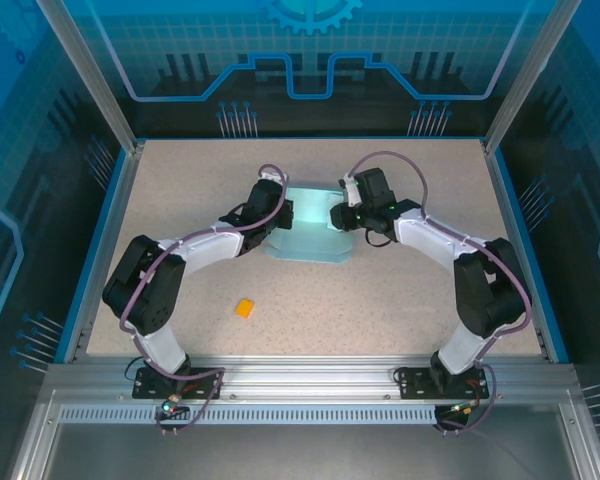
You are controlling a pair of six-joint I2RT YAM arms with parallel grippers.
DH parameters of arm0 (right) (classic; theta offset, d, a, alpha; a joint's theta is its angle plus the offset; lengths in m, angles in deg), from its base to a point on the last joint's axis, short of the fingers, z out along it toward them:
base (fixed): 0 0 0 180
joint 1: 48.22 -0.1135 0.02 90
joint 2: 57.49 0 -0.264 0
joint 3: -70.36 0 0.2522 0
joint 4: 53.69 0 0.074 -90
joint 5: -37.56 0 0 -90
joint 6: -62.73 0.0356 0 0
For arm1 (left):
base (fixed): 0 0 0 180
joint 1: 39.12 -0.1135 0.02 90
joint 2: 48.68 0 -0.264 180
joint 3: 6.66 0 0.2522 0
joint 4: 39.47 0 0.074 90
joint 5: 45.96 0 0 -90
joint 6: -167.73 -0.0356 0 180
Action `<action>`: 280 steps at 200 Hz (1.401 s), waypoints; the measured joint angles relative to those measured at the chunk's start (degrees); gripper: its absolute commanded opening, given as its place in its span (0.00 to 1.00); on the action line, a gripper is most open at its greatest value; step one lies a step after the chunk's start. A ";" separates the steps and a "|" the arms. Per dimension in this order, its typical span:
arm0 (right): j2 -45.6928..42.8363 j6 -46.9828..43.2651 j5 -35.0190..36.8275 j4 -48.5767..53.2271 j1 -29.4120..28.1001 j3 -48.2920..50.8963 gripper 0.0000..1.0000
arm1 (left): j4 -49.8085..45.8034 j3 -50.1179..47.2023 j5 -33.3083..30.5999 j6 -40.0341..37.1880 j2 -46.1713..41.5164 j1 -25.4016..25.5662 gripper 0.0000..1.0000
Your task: Fold the paper box
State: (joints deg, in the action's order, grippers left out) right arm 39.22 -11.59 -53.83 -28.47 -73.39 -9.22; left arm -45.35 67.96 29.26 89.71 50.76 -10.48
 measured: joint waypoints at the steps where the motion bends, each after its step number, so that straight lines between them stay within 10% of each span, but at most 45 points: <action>1: 0.00 0.02 0.07 0.00 -0.02 0.00 0.35 | -0.02 0.00 0.00 0.00 0.00 0.00 0.01; 280: 12.37 2.71 38.07 14.03 -8.33 -16.39 0.18 | 1.05 0.00 1.11 1.51 -0.20 0.68 0.01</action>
State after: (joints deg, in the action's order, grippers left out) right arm 51.59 -8.88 -15.76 -14.43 -81.72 -25.61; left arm -44.30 67.96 30.37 91.22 50.56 -9.80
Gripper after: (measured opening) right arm 0.189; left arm 0.101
